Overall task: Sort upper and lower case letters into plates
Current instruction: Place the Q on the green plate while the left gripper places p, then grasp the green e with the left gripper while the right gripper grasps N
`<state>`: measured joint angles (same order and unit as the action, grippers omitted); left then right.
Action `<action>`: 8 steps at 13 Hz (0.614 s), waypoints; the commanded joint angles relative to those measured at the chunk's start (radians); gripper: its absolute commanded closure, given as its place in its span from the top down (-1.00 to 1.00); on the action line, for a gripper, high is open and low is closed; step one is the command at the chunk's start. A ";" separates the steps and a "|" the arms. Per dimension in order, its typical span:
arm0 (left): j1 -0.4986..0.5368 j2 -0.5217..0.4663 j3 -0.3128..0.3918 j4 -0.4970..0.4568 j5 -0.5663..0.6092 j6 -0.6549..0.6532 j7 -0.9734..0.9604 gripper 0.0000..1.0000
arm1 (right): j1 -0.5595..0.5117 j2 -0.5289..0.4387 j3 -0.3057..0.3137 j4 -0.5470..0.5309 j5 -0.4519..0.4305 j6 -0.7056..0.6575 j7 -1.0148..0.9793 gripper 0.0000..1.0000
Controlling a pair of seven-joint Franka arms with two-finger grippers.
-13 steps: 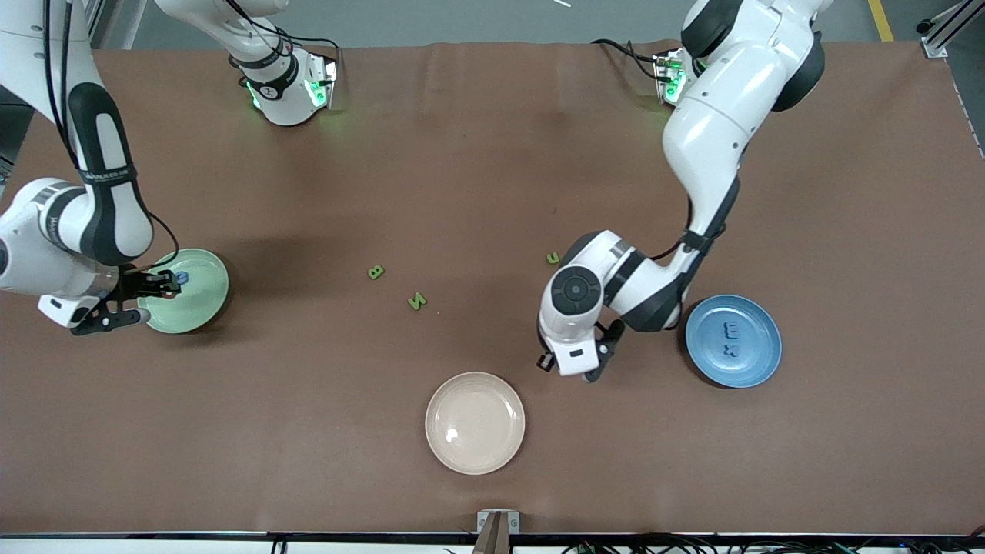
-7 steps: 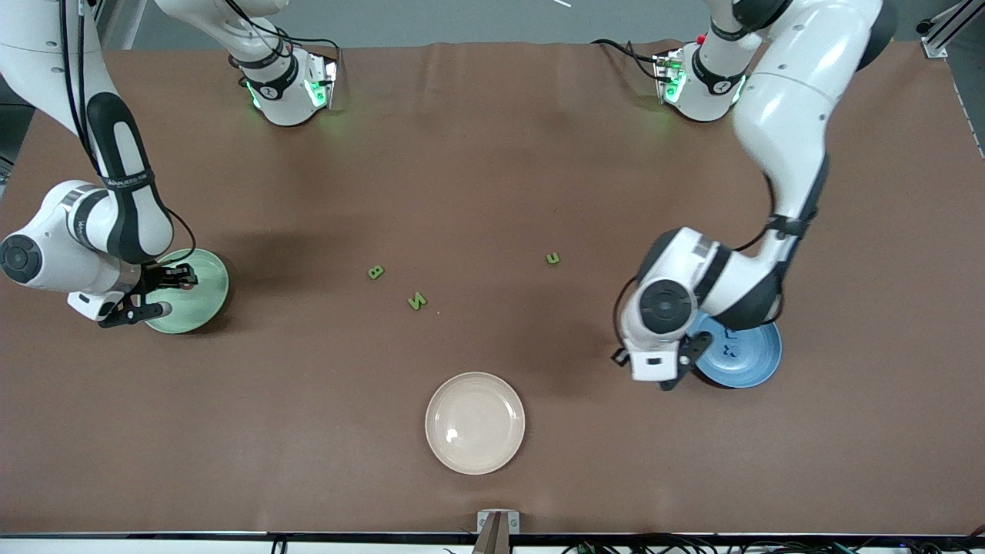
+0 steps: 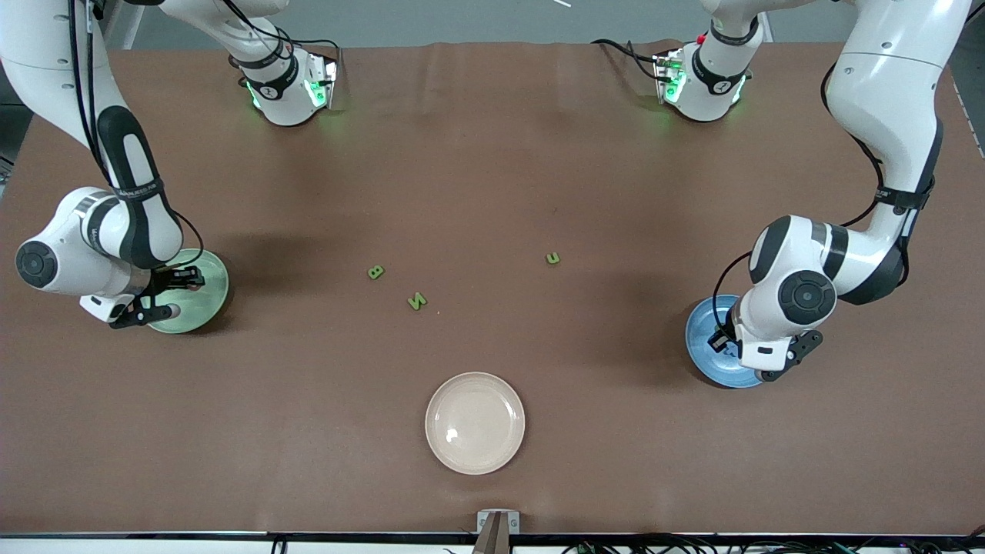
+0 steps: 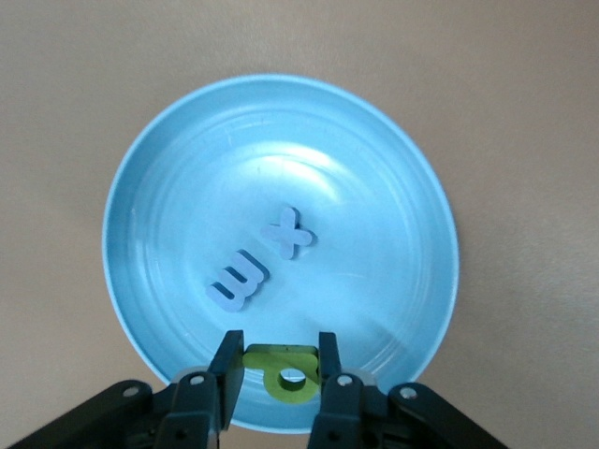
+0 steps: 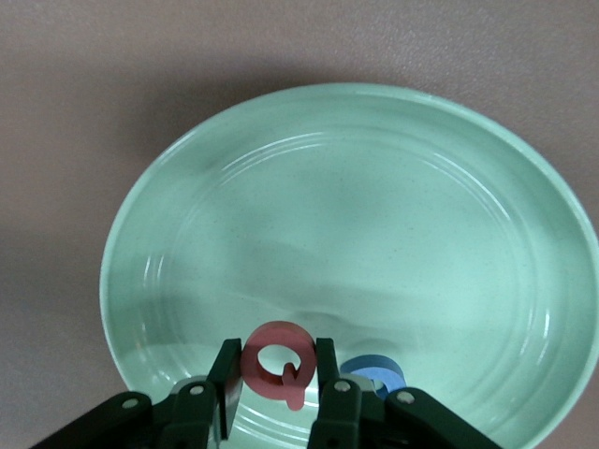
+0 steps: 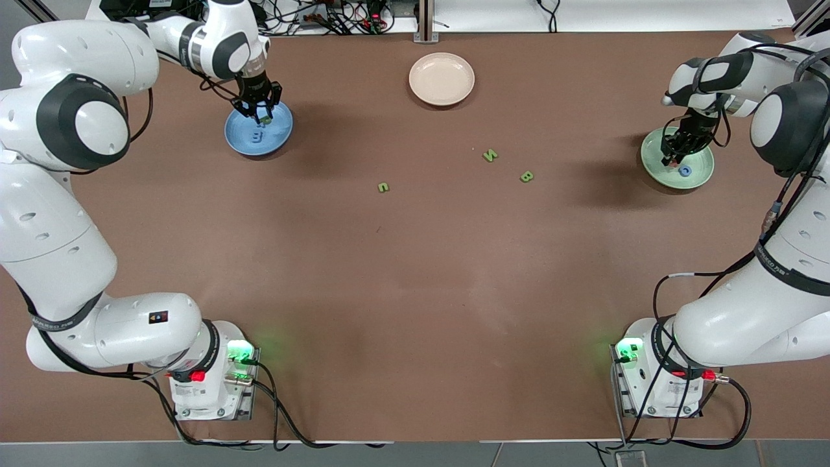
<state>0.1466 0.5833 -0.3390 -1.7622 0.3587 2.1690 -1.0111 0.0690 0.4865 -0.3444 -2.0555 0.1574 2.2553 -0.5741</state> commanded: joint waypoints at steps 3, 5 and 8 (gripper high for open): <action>-0.015 -0.025 -0.006 -0.028 0.003 0.008 -0.027 0.98 | -0.009 0.004 0.008 -0.011 0.034 0.009 -0.013 -0.43; -0.022 -0.034 -0.014 -0.037 0.002 0.003 -0.037 0.98 | -0.006 0.004 0.008 -0.011 0.037 0.006 -0.012 0.11; -0.022 -0.062 -0.118 -0.089 0.003 0.006 -0.136 0.98 | 0.006 -0.053 0.007 0.004 0.037 -0.063 -0.003 1.00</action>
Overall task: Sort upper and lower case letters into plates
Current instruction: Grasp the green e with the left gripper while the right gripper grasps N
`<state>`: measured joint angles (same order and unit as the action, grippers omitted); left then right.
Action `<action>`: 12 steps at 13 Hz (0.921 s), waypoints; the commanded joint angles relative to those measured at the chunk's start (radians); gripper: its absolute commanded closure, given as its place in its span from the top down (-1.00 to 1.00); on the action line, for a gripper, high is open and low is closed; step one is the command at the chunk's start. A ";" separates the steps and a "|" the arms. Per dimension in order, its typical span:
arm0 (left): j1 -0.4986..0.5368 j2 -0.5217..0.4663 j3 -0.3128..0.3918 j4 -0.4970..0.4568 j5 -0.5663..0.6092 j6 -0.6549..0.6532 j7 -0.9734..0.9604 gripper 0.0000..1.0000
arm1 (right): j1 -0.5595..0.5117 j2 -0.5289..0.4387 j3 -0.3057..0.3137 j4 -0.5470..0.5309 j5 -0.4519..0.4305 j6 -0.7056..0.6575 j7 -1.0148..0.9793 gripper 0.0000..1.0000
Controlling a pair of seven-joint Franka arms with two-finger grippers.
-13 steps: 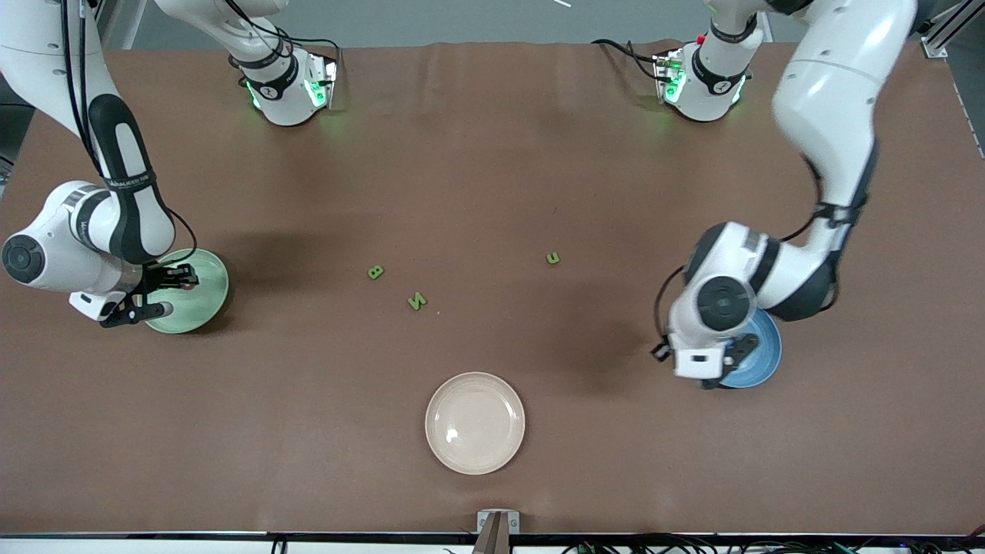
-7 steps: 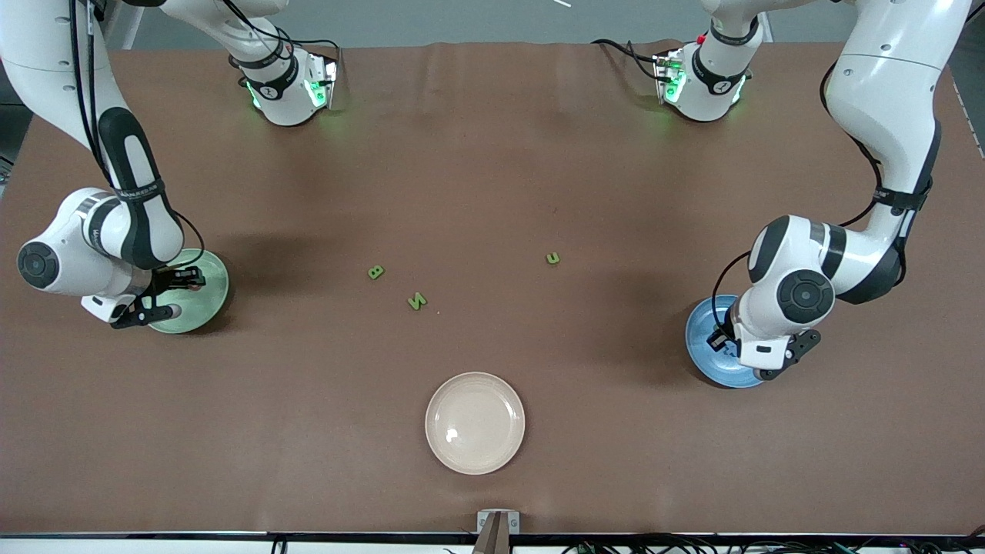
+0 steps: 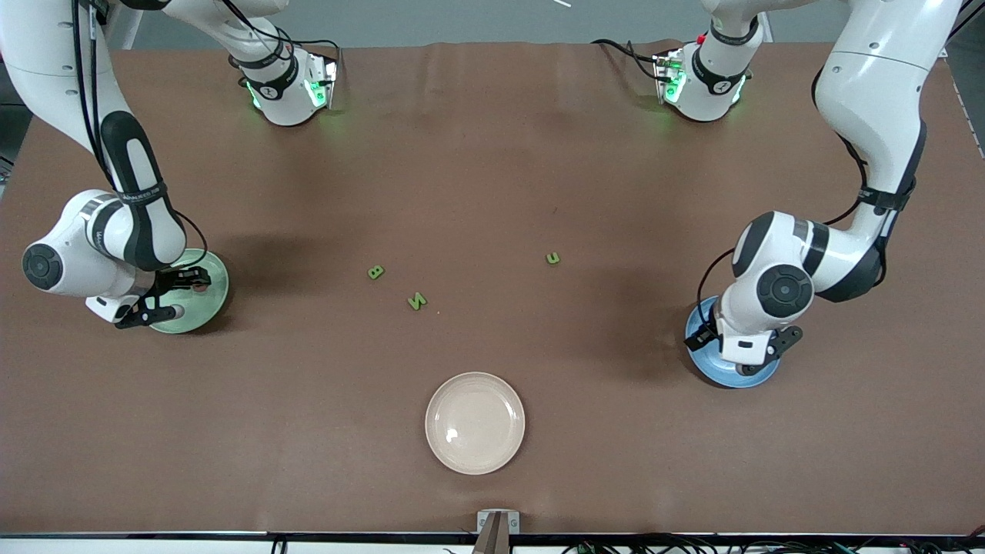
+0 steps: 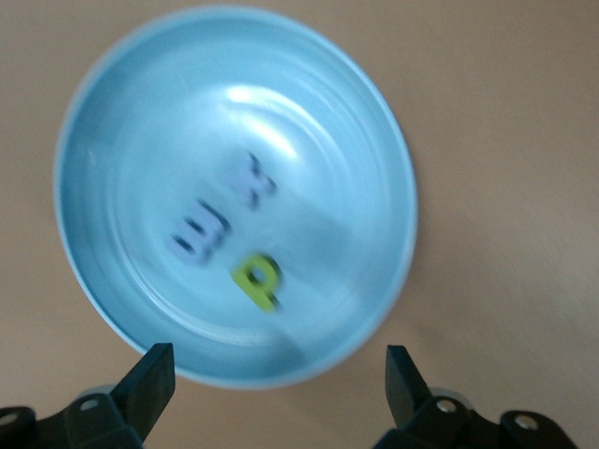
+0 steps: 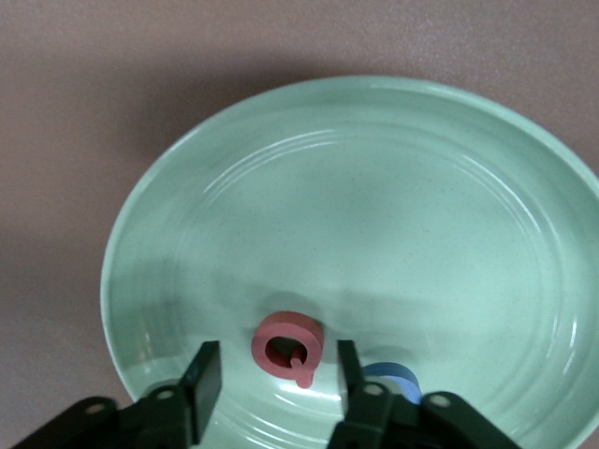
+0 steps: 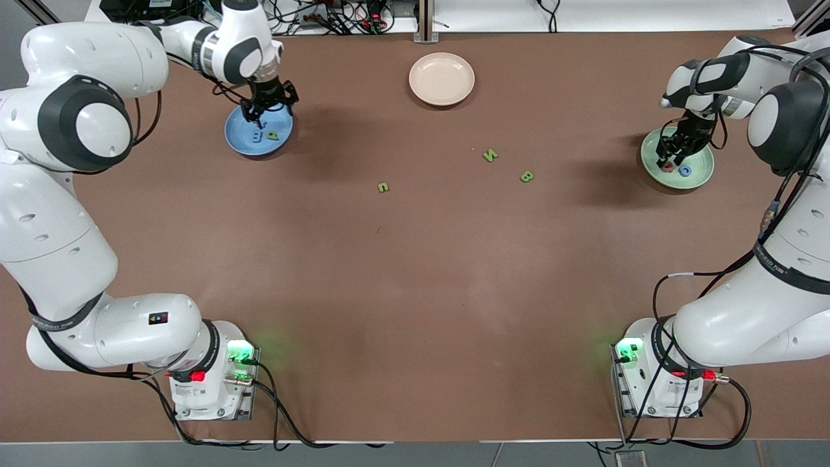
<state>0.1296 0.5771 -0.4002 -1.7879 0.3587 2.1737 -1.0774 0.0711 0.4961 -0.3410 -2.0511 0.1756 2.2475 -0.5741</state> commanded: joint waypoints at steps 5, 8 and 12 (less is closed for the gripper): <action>-0.128 -0.043 -0.158 -0.158 0.006 0.167 -0.320 0.91 | 0.142 -0.263 0.000 0.014 0.010 -0.218 0.224 1.00; -0.150 -0.027 -0.157 -0.267 0.098 0.378 -0.344 0.74 | 0.248 -0.287 0.005 0.012 0.010 -0.227 0.243 1.00; -0.215 0.000 -0.157 -0.263 0.186 0.387 -0.432 0.58 | 0.445 -0.283 0.005 0.017 0.010 -0.139 0.243 1.00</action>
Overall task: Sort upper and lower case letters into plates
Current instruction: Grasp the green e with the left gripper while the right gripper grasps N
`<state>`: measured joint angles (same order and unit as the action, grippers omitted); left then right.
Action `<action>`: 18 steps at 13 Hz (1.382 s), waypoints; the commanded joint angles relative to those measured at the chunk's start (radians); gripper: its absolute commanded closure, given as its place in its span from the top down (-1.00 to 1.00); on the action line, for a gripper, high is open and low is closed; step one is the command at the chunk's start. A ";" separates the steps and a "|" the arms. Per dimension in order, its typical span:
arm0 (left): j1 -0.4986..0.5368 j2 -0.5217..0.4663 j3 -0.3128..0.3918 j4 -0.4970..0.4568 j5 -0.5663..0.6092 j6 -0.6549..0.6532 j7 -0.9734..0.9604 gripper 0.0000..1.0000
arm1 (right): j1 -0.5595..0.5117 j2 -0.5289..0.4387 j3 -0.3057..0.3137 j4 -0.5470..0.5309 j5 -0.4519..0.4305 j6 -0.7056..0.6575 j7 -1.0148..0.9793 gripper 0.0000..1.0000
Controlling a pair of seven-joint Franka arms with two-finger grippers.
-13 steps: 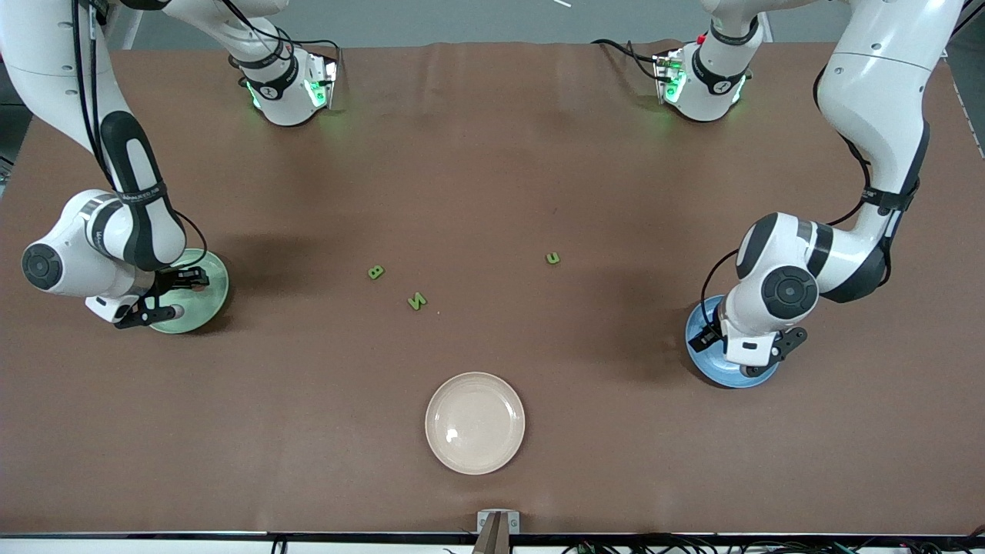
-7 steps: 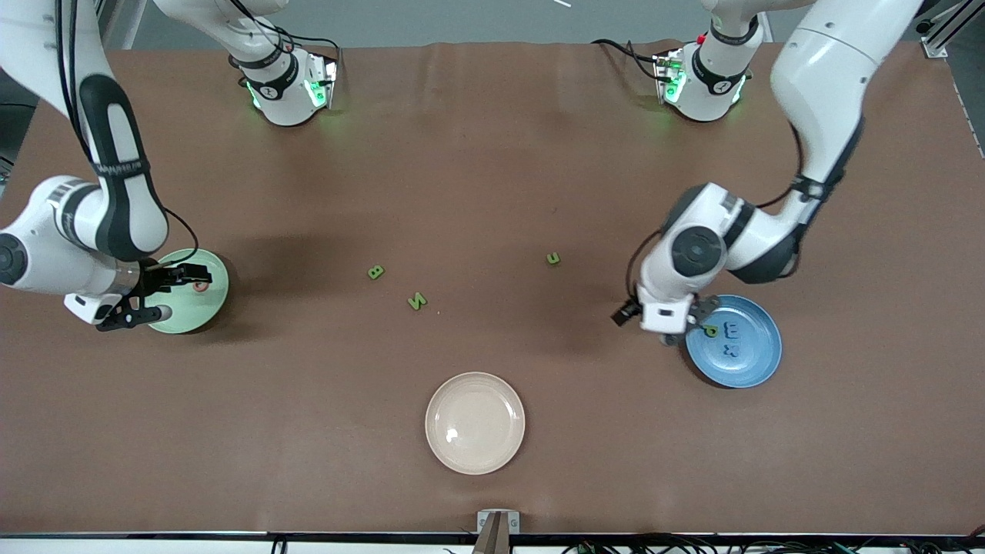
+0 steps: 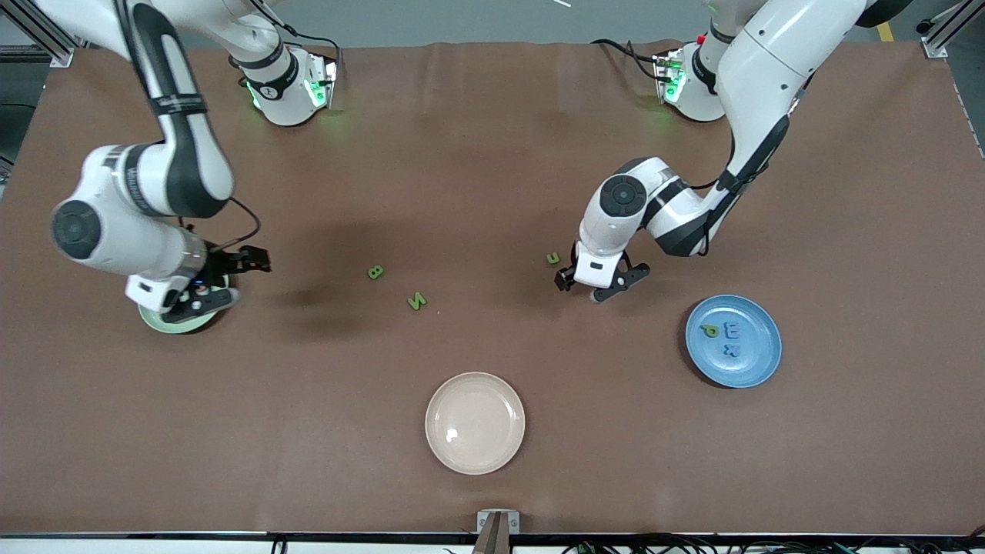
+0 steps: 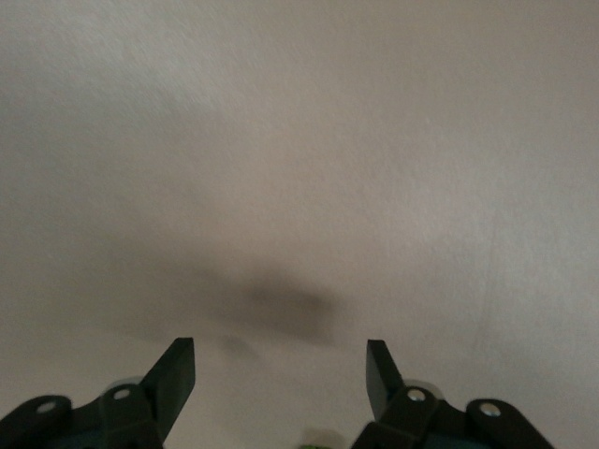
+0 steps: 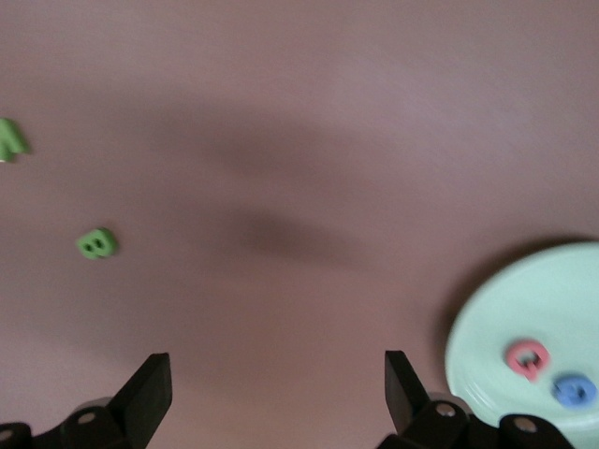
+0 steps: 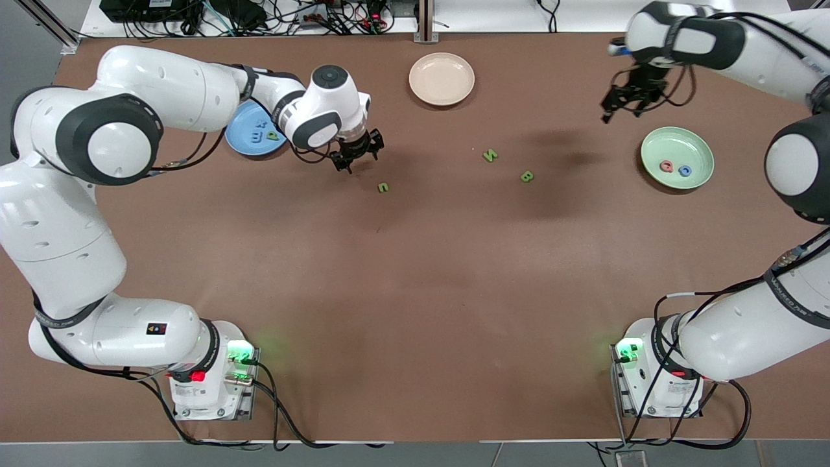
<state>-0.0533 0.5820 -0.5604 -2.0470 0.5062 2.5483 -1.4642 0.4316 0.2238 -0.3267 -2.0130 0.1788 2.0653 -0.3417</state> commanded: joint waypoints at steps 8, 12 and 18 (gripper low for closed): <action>-0.102 0.032 0.007 0.022 0.040 0.009 -0.074 0.37 | 0.456 0.103 -0.009 -0.023 0.016 0.309 0.186 1.00; -0.114 0.047 0.008 0.022 0.038 0.007 -0.076 0.18 | 0.504 0.230 -0.009 0.038 0.013 0.368 0.211 1.00; -0.131 0.062 0.008 0.019 0.040 0.006 -0.136 -0.15 | 0.498 0.376 -0.008 0.163 0.011 0.360 0.119 1.00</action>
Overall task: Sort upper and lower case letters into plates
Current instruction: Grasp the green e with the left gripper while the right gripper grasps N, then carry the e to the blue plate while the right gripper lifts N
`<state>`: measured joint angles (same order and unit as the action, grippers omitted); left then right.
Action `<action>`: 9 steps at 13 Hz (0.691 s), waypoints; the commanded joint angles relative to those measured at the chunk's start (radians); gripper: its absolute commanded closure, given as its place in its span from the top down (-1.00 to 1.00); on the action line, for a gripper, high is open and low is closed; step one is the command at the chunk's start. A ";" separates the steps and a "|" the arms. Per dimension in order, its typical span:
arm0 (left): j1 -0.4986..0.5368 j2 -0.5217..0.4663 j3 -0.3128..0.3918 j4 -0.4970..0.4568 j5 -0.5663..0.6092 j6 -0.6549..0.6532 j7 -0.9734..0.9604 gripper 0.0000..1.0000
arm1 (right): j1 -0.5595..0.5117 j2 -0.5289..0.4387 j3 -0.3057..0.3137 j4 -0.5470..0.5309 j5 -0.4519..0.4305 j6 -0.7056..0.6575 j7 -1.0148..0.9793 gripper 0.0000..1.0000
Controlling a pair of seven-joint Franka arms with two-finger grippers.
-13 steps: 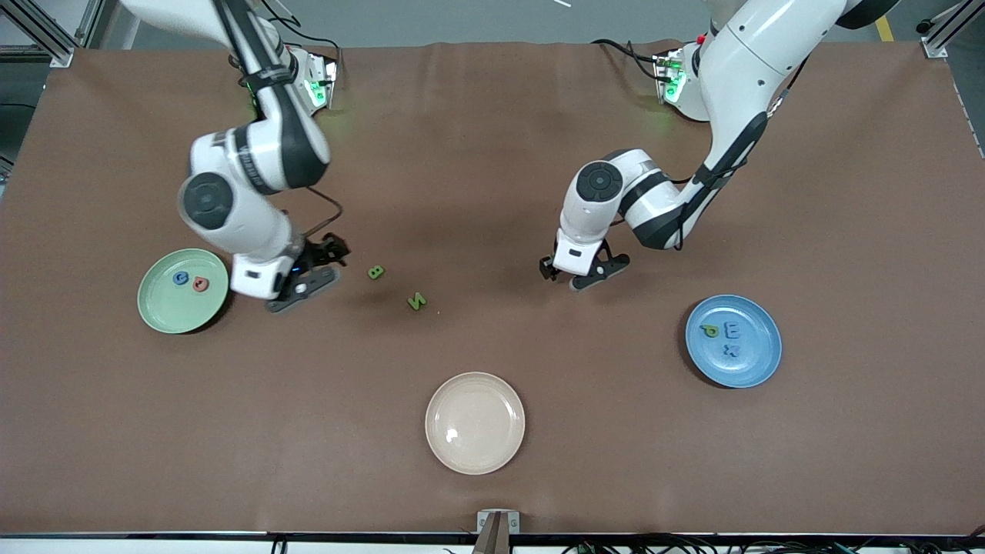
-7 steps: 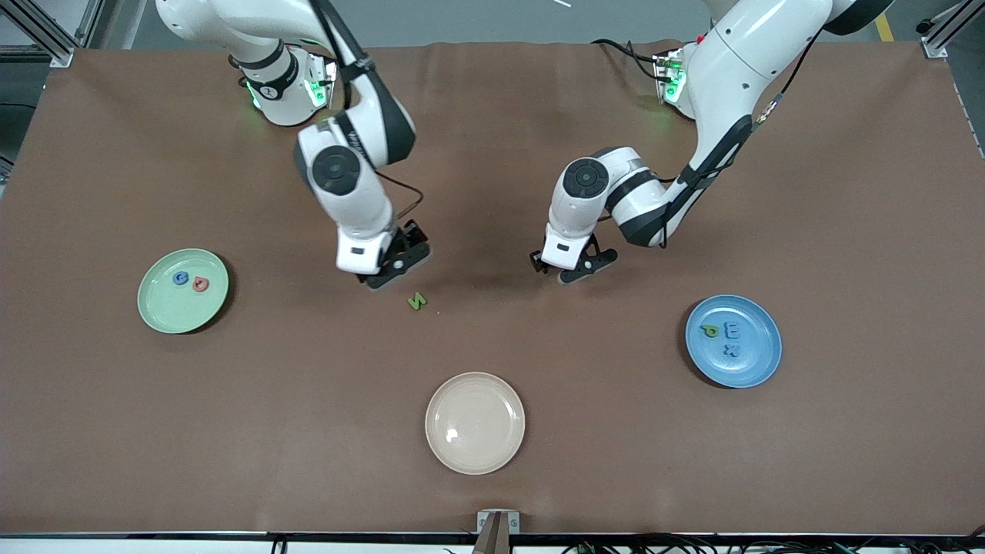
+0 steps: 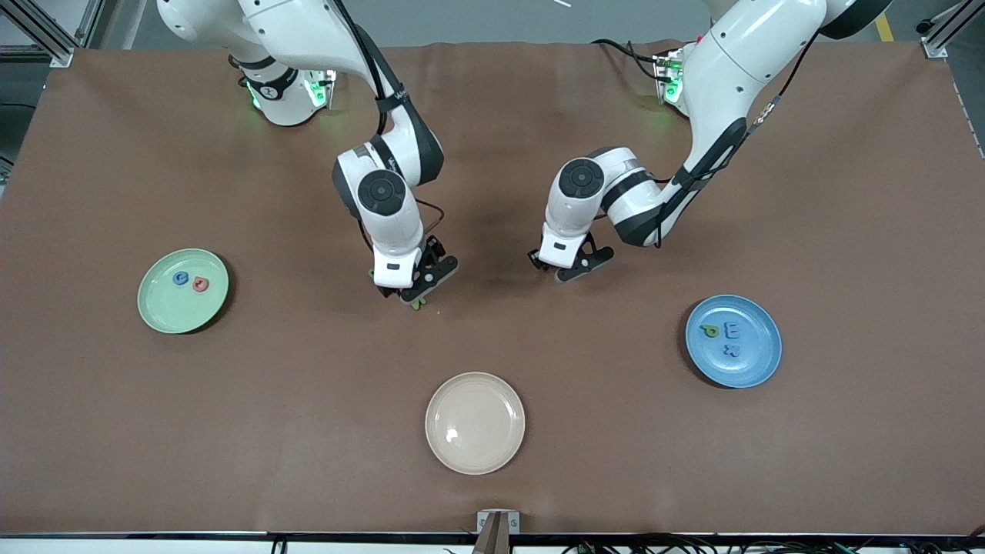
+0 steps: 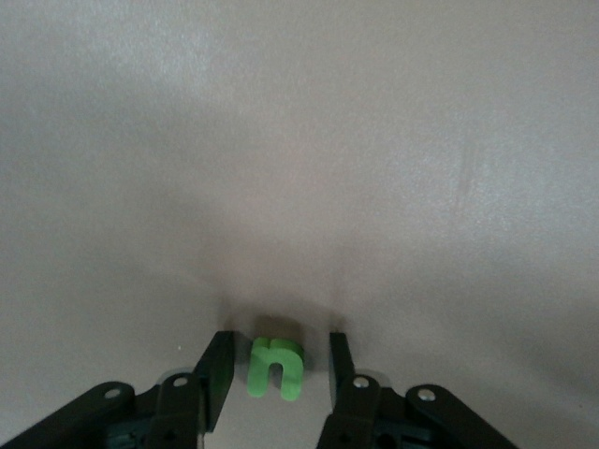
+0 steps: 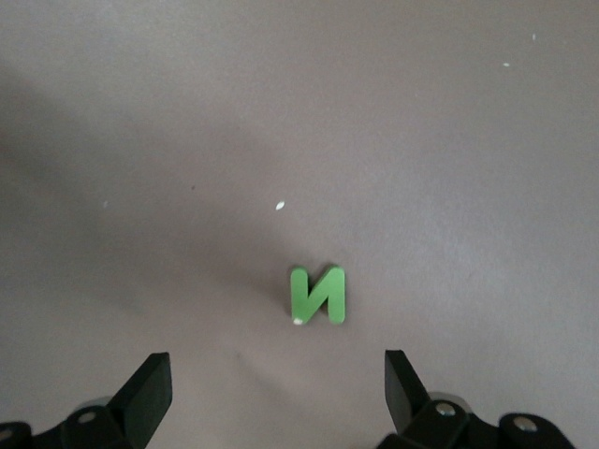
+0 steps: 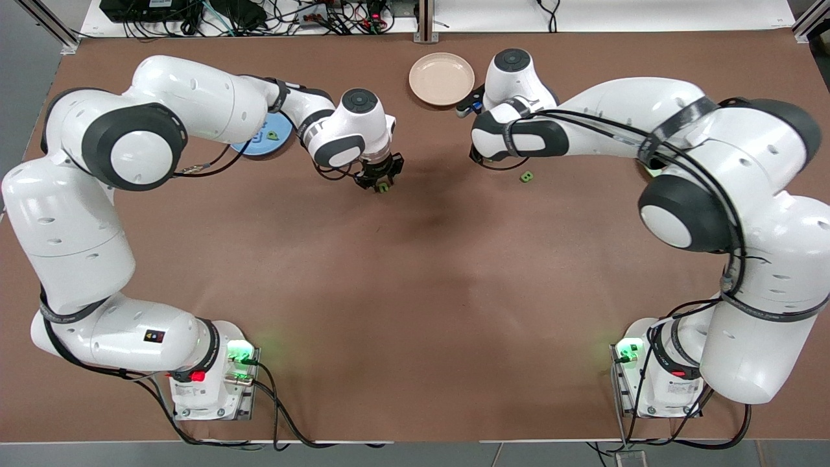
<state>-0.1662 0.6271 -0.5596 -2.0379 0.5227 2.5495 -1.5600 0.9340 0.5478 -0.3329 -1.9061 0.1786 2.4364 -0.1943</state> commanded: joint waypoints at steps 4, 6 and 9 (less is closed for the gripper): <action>-0.012 0.010 0.007 0.013 0.022 0.005 -0.058 -0.86 | -0.052 0.076 0.008 0.064 0.021 -0.007 -0.066 1.00; 0.011 -0.024 0.009 0.028 0.022 -0.041 -0.058 -0.99 | -0.133 0.086 0.078 0.065 0.019 -0.002 -0.079 0.99; 0.079 -0.062 0.004 0.123 0.022 -0.181 -0.043 -1.00 | -0.152 0.092 0.107 0.079 0.021 -0.002 -0.073 0.94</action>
<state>-0.1282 0.6120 -0.5509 -1.9663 0.5240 2.4579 -1.5997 0.7985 0.6293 -0.2562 -1.8509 0.1793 2.4365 -0.2555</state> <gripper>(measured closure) 0.736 0.013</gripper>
